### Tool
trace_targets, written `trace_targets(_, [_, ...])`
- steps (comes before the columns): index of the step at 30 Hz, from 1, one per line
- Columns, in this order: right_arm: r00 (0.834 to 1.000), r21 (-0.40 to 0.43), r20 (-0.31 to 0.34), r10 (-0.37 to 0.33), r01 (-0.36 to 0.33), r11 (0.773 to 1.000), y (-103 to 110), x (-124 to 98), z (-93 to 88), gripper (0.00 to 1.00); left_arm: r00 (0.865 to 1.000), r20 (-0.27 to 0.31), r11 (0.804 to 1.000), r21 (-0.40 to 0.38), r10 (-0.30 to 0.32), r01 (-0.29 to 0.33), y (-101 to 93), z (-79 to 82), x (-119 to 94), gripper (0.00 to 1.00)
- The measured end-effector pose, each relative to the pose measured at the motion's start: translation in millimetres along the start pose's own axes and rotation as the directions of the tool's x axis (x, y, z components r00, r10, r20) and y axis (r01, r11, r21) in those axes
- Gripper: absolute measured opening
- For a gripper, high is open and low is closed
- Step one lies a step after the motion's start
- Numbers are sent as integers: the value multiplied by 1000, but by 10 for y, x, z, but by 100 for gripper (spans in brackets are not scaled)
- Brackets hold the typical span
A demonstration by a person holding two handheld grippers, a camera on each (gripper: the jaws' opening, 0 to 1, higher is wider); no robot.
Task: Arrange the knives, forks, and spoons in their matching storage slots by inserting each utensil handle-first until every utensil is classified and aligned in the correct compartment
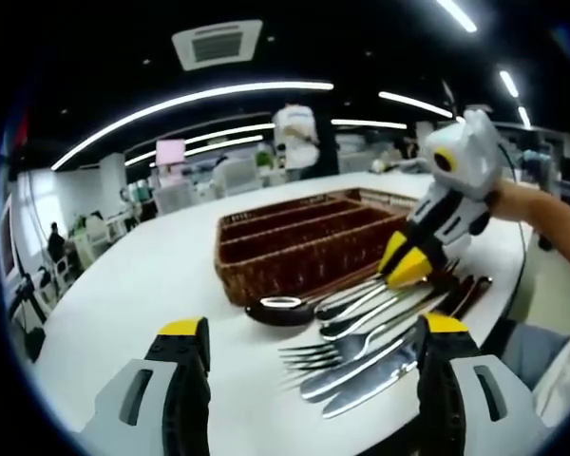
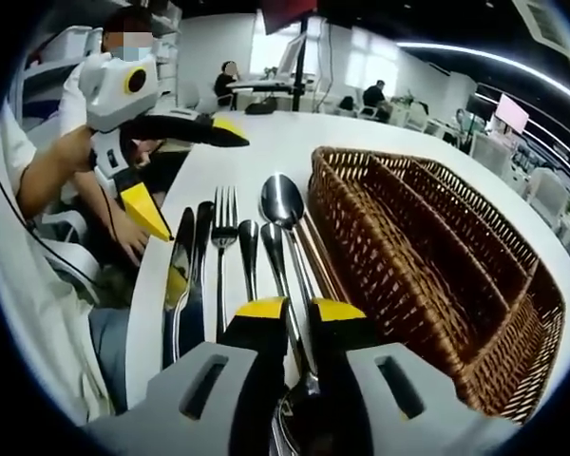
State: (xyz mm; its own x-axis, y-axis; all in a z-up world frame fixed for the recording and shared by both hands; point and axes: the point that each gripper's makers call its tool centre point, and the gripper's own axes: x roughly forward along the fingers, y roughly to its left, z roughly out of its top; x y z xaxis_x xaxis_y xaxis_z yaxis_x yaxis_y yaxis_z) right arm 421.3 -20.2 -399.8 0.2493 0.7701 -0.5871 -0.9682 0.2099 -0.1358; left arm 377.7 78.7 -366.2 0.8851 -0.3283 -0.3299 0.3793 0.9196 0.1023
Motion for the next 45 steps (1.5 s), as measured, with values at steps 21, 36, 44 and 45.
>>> trace_targets(21, [1000, 9, 10, 26, -26, 1000, -80, 132, 82, 9, 1000, -8, 1000, 15, 10, -10, 17, 23, 0, 90])
trace_targets(36, [999, 9, 9, 44, -44, 999, -87, 203, 124, 9, 1000, -5, 1000, 11, 14, -14, 60, 20, -29, 90])
trace_targets(44, [999, 14, 9, 53, -53, 998, -101, 256, 143, 8, 1000, -5, 1000, 9, 13, -13, 67, 8, -41, 90])
trace_targets(45, [999, 15, 9, 54, -54, 998, -104, 263, 146, 8, 1000, -4, 1000, 8, 14, -14, 68, 7, -44, 90])
